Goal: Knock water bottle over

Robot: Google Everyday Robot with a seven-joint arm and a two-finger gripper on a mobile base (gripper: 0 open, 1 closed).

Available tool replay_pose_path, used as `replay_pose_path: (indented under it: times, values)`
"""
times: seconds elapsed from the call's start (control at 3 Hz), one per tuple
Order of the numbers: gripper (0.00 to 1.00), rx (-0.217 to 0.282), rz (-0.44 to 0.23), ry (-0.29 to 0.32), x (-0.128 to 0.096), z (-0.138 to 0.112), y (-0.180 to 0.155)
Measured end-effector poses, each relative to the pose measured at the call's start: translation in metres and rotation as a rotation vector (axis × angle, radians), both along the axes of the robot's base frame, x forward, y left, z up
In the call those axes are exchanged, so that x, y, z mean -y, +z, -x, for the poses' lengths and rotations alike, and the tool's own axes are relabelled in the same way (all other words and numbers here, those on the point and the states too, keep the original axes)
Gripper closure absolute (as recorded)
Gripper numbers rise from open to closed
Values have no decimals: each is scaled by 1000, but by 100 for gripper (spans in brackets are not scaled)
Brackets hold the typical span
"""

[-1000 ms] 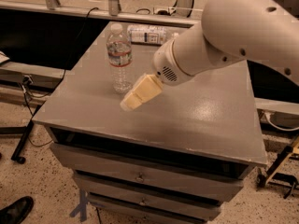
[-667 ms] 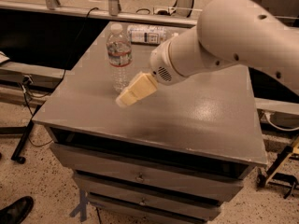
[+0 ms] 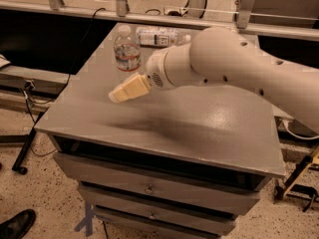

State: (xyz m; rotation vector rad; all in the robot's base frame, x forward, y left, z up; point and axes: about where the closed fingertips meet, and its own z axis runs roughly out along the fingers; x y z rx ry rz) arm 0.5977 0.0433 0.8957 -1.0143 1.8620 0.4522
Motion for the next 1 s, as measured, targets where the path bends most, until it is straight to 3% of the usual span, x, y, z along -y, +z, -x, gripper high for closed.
replay_pose_path:
  times: [0.33, 1.0]
  values:
    - [0, 23, -63, -90, -8, -17, -1]
    - [0, 62, -215, -289, 3, -41, 4]
